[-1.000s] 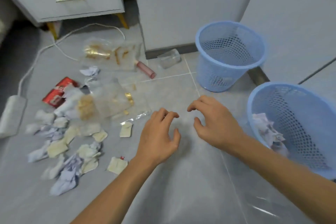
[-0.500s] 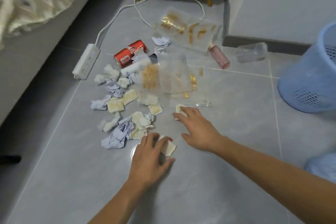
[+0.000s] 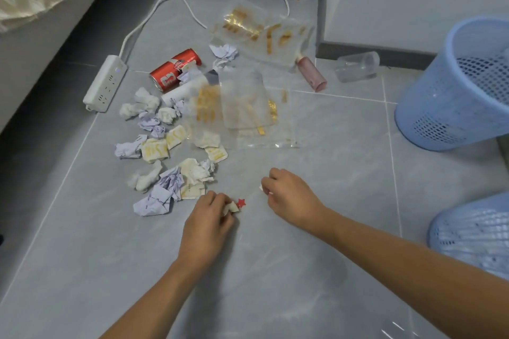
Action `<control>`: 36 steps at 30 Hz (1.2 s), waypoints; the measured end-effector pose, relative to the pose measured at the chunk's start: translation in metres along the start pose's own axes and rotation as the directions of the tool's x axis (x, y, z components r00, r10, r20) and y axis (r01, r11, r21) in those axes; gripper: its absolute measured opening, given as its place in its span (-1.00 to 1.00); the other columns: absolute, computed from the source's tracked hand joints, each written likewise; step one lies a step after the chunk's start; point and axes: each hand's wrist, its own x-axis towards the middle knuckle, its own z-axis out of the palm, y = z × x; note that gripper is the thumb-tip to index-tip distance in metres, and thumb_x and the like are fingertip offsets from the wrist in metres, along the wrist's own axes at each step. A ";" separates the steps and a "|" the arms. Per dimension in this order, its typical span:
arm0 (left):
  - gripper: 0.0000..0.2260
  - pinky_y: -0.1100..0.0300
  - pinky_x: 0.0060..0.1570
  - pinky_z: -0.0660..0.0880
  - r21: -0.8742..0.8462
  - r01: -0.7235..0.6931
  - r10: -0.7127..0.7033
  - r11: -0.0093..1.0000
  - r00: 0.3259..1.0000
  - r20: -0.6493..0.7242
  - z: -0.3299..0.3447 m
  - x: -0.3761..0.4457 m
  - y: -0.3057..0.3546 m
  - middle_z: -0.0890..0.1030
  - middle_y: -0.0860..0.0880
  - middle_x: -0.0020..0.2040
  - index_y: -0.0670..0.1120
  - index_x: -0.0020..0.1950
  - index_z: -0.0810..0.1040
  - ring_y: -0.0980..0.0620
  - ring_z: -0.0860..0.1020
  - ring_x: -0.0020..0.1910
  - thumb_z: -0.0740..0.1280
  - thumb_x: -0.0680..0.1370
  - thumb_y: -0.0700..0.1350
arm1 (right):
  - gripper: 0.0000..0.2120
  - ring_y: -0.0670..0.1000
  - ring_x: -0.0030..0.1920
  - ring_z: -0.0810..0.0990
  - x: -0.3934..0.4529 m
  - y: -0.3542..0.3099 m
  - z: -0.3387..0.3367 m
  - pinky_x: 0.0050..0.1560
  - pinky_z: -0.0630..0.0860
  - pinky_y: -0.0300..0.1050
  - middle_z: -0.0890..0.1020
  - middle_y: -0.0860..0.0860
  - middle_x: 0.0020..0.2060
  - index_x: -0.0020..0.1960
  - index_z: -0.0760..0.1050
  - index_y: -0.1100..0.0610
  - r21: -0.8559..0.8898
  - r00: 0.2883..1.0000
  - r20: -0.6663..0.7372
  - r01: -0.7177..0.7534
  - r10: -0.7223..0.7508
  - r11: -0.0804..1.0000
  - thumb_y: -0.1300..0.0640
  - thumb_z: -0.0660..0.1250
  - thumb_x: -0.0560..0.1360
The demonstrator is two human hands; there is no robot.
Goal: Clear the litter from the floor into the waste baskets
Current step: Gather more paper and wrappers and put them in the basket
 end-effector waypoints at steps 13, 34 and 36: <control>-0.83 0.10 -0.18 0.48 -0.137 -0.494 0.488 0.859 0.870 -0.077 -0.004 0.036 0.214 0.44 0.13 -0.10 0.01 0.01 0.55 0.07 0.47 -0.08 0.39 0.48 -0.20 | -0.83 -0.02 -0.24 0.48 -0.141 0.041 -0.196 -0.22 0.48 -0.03 0.50 -0.03 -0.23 -0.17 0.52 0.12 0.198 0.777 -0.536 -0.264 0.330 0.944 0.34 0.41 0.33; -0.70 -0.01 0.03 0.48 -0.175 -0.681 0.689 0.712 0.724 -0.012 0.046 0.016 0.341 0.52 0.08 0.07 0.03 0.24 0.57 -0.01 0.46 0.09 0.35 0.50 -0.05 | -0.82 -0.01 -0.01 0.53 -0.253 0.089 -0.241 0.01 0.44 -0.15 0.57 -0.10 -0.11 -0.02 0.61 0.00 0.184 0.673 -0.538 -0.495 0.508 0.849 0.16 0.38 0.40; -0.72 -0.01 0.02 0.48 -0.127 -0.632 0.634 0.764 0.773 -0.029 0.031 0.027 0.304 0.52 0.07 0.06 0.02 0.21 0.57 -0.02 0.47 0.08 0.34 0.51 -0.06 | -0.81 0.01 -0.01 0.54 -0.209 0.074 -0.234 0.01 0.47 -0.10 0.58 -0.08 -0.11 -0.01 0.61 0.02 0.178 0.729 -0.539 -0.391 0.422 0.903 0.20 0.42 0.40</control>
